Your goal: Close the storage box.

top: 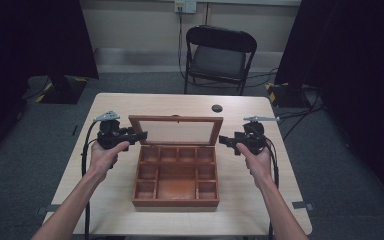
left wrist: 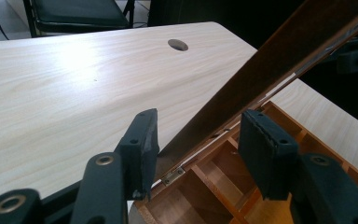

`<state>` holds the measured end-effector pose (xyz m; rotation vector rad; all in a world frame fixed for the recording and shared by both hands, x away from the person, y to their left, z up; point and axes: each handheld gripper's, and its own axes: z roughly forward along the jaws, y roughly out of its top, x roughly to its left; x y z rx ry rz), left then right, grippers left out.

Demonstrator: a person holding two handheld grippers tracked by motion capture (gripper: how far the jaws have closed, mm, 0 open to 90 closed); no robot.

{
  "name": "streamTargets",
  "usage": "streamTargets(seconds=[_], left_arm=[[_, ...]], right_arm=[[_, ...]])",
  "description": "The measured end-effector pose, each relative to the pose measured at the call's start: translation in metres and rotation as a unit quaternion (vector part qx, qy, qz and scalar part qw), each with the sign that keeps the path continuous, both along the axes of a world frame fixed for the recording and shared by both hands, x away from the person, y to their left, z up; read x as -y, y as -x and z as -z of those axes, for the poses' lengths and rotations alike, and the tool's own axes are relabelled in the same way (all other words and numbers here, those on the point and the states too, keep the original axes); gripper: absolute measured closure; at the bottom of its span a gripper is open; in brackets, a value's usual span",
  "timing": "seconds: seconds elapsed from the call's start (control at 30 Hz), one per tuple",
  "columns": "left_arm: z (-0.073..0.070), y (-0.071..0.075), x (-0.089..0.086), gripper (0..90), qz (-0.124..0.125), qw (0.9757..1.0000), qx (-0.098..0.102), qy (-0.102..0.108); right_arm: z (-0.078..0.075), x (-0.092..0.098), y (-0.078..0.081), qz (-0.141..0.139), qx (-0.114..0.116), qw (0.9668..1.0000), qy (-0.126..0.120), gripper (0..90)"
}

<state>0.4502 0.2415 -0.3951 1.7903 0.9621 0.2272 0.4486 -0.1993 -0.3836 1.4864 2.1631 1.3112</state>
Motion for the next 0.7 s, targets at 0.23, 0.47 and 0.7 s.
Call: streamTargets(seconds=[0.23,0.47,0.7], left_arm=[[0.0,0.001,0.0,46.4,0.002,0.9999,-0.003,0.011],[-0.001,0.005,0.002,44.3,0.007,1.0,-0.001,0.003],[-0.001,0.011,0.002,41.0,0.017,0.9999,-0.003,-0.001]], right_arm=[[-0.009,0.009,0.0,0.013,0.018,0.9996,-0.015,25.5],[-0.015,0.008,0.0,0.014,0.029,0.9992,-0.024,25.8],[-0.02,0.001,0.003,0.003,0.036,0.9989,-0.029,28.0]])
